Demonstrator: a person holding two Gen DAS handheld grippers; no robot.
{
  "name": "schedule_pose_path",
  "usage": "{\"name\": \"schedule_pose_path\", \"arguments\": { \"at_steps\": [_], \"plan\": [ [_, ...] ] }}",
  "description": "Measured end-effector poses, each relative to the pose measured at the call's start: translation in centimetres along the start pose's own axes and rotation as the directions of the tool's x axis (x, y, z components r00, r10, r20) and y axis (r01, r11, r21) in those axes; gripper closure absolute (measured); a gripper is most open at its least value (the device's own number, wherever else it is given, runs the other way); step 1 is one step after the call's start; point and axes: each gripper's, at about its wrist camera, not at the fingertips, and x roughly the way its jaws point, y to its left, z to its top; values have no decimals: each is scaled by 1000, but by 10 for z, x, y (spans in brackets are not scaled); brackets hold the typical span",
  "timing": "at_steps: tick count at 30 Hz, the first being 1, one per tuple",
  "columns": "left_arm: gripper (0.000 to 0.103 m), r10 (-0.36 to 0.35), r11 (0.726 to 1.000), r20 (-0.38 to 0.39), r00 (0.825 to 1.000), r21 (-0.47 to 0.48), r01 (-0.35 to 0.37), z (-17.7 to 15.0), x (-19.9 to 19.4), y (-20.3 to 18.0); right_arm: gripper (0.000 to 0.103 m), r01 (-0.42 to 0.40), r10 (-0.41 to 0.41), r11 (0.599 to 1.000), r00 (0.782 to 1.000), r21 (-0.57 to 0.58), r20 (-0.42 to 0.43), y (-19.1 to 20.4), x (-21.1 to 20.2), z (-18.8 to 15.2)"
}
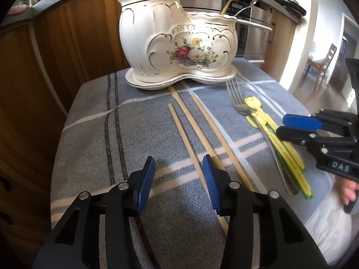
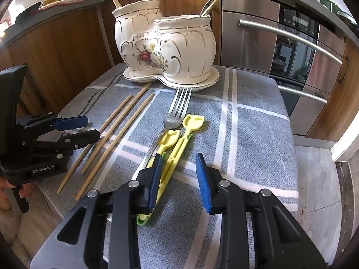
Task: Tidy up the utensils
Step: 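Lower both tools back toward the remaining chopsticks and yellow utensils, then grasp a chopstick with the left tool while the right tool grasps a yellow utensil, lift both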
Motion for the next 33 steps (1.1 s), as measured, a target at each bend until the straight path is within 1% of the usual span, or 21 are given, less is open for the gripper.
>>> {"name": "schedule_pose_path", "arguments": {
  "at_steps": [3, 6, 7, 9, 15, 17, 21, 23, 25, 26, 27, 28, 31, 33],
  "plan": [
    [63, -4, 1000, -2, 1000, 8, 4, 0, 0, -2, 72, -3, 3, 1000, 1000, -14, -16, 0, 2, 0],
    [71, -1, 1000, -6, 1000, 31, 1, 0, 0, -5, 72, 18, -19, 999, 1000, -40, -24, 3, 4, -1],
    [76, 4, 999, -7, 1000, 37, -4, 0, 0, -5, 72, 32, -33, 999, 999, -41, -24, 2, 4, 0],
    [81, 2, 999, -12, 1000, 35, -2, 1, 0, -1, 72, 42, -43, 999, 999, -31, -23, -1, 4, 0],
    [81, 36, 999, -36, 999, 9, -36, 7, 6, 15, 72, 60, -60, 998, 998, 12, -21, -13, 6, 7],
    [81, 57, 998, -41, 998, 11, -56, 11, 10, 16, 72, 63, -63, 998, 998, 11, -26, -13, 10, 9],
    [81, 53, 999, -49, 997, 15, -53, 18, 15, 14, 72, 68, -68, 998, 997, -16, -29, -8, 18, 13],
    [82, 26, 1000, -50, 998, 18, -25, 20, 17, 14, 80, 64, -65, 998, 998, -29, -19, -7, 19, 13],
    [85, 15, 999, -49, 999, 34, -14, 22, 19, 13, 92, 58, -59, 998, 998, -24, -19, -9, 19, 13],
    [87, 7, 999, -50, 999, 34, -5, 24, 21, 13, 93, 59, -59, 998, 998, -19, -18, -10, 20, 14],
    [94, 3, 1000, -51, 999, 31, -1, 25, 22, 15, 93, 54, -54, 998, 998, -10, -16, -12, 20, 14],
    [97, 3, 1000, -50, 999, 30, -2, 26, 22, 16, 93, 54, -54, 999, 998, -6, -14, -13, 19, 13],
    [98, -19, 1000, -25, 1000, 22, 20, 22, 20, 18, 93, 65, -65, 998, 998, 7, 6, -15, 15, 13],
    [98, -34, 999, -9, 999, 20, 34, 21, 17, 18, 93, 64, -65, 998, 997, 22, 36, -16, 8, 13]
  ]
}}
